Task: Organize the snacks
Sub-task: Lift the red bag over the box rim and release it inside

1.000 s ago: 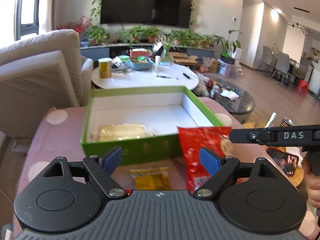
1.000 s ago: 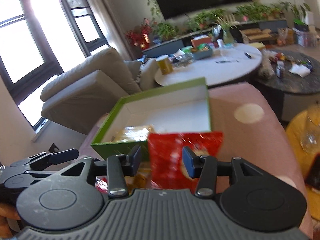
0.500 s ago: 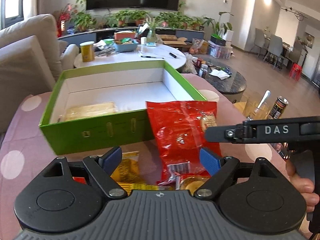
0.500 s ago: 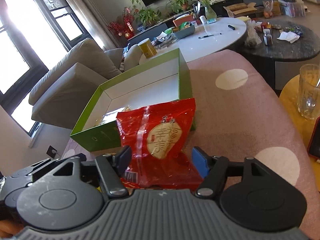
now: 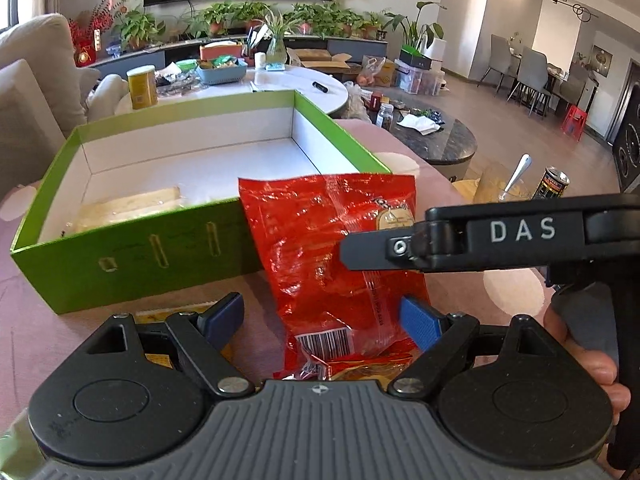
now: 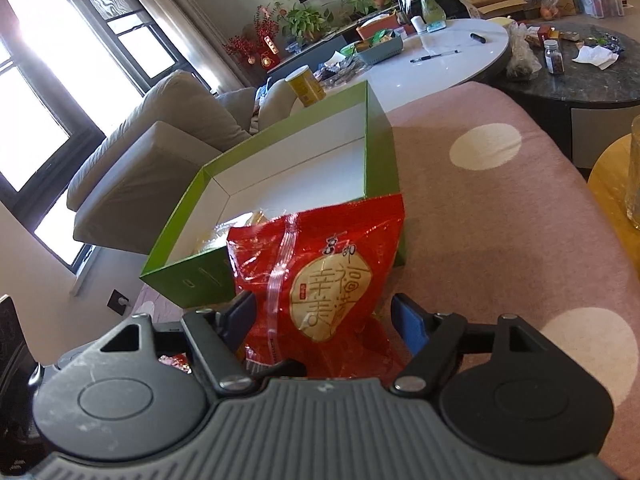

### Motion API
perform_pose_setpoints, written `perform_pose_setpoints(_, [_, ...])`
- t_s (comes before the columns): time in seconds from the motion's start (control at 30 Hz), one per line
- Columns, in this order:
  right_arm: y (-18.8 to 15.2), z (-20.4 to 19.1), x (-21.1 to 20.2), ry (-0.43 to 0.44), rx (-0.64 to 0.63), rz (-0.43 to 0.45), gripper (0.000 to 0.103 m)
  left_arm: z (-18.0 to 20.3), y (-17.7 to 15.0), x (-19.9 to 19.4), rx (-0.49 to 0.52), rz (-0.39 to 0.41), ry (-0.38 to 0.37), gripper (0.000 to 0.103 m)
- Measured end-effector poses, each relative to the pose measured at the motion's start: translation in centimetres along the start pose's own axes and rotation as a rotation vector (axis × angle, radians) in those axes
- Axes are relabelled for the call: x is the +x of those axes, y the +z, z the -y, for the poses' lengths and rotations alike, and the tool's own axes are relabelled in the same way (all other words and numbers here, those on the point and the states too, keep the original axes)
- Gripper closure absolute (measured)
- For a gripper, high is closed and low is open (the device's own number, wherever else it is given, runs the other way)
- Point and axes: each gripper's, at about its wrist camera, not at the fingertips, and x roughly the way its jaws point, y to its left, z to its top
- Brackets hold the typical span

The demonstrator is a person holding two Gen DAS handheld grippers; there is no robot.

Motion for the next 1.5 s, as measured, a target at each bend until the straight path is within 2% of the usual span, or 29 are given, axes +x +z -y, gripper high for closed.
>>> perform_pose_setpoints(0.27, [-0.2, 0.9, 0.6, 0.024, 0.029, -0.015, 0.036, 0.2, 0.1, 0.7, -0.009, -0.010, -0.032, 0.018])
perform_pose_setpoints(0.33, [-0.2, 1.1, 0.7, 0.040, 0.041, -0.019, 0.036, 0.3, 0.0, 0.7, -0.012, -0.007, -0.041, 0.020])
perform_pose_setpoints(0.4, [-0.2, 1.0, 0.9, 0.085, 0.047, -0.026, 0.044, 0.8, -0.1, 0.6, 0.001, -0.003, -0.047, 0.021])
perform_pose_setpoints(0.47, [-0.3, 0.7, 0.5, 0.115, 0.037, -0.026, 0.048, 1.3, -0.2, 0.4, 0.036, -0.002, -0.028, 0.022])
perform_pose_setpoints(0.6, [-1.0, -1.1, -0.8, 0.098, -0.056, 0.006, 0.048, 2.0, -0.3, -1.2, 0.051, 0.018, -0.033, 0.023])
perform_pose_setpoints(0.73, [-1.1, -2.5, -3.1, 0.105, -0.079, 0.066, 0.048, 2.2, 0.4, -3.7, 0.044, 0.082, -0.048, 0.023])
perform_pose_setpoints(0.93, [0.2, -4.5, -5.8, 0.118, -0.127, 0.152, 0.048, 2.6, 1.9, -6.2, 0.073, 0.168, -0.041, 0.023])
perform_pose_setpoints(1.07, [0.8, -5.8, -6.6, 0.116, -0.165, 0.183, 0.049, 2.6, 2.9, -6.8, 0.081, 0.196, -0.027, 0.023])
perform_pose_setpoints(1.23, [2.1, -6.1, -6.0, 0.123, -0.182, 0.201, 0.048, 2.2, 4.2, -7.1, 0.089, 0.220, -0.012, 0.023])
perform_pose_setpoints(1.5, [4.7, -5.7, -4.4, 0.169, -0.173, 0.184, 0.048, 0.9, 6.6, -5.7, 0.077, 0.214, 0.010, 0.023])
